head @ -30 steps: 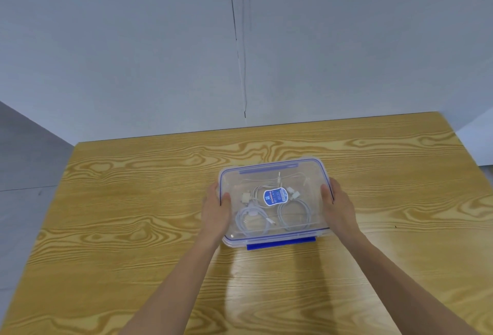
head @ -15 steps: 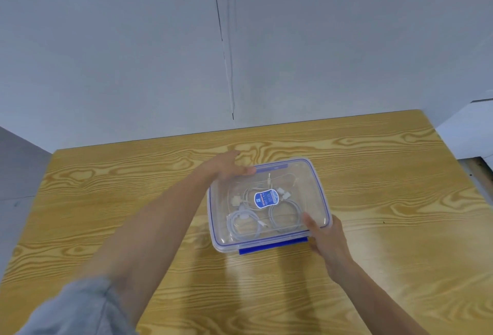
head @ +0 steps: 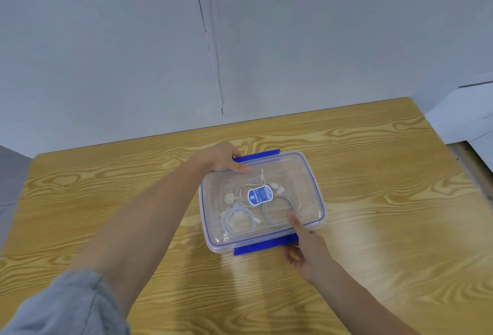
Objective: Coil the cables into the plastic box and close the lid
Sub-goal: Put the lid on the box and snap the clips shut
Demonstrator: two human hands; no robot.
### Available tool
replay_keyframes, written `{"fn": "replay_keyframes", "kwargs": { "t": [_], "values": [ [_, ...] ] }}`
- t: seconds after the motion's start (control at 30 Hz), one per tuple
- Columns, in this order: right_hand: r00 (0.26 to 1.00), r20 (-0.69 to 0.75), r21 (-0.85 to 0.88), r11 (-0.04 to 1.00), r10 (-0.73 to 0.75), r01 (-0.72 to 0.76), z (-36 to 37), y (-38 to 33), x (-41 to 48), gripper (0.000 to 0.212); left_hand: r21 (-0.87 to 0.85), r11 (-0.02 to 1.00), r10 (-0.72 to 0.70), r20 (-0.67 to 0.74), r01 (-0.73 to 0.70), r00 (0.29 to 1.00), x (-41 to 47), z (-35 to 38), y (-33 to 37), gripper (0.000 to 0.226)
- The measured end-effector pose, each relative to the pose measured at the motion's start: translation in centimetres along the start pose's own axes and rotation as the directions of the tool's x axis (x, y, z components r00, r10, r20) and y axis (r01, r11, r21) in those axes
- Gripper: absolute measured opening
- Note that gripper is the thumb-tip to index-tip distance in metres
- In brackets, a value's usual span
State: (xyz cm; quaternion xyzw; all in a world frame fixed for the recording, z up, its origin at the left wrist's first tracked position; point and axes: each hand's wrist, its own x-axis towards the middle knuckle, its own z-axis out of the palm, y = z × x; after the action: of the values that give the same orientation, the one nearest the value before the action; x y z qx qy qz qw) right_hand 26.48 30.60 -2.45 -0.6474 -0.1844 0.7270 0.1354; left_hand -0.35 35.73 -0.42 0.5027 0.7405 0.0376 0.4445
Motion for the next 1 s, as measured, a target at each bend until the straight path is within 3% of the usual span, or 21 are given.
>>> {"fn": "replay_keyframes", "kwargs": {
  "t": [0.2,0.7,0.9,1.0],
  "values": [
    [0.981,0.111,0.134,0.976,0.16,-0.174,2.1,1.4,-1.2,0.038,0.035,0.989,0.148,-0.047,-0.146,0.988,-0.6,1.2,0.1,0.026],
    [0.983,0.131,0.222,0.962,0.13,-0.157,3.3,1.1,-1.8,0.022,0.076,0.991,0.126,-0.213,-0.112,0.969,-0.5,2.9,0.4,0.026],
    [0.983,0.127,0.189,0.97,0.131,-0.154,3.5,0.7,-2.1,0.028,0.126,0.99,0.091,-0.254,-0.061,0.963,-1.3,3.5,1.3,0.03],
    [0.959,0.176,0.024,0.973,0.223,-0.231,2.3,-0.5,-2.9,0.027,0.196,0.981,0.079,-0.35,-0.01,0.934,-2.4,4.3,1.7,0.037]
  ]
}}
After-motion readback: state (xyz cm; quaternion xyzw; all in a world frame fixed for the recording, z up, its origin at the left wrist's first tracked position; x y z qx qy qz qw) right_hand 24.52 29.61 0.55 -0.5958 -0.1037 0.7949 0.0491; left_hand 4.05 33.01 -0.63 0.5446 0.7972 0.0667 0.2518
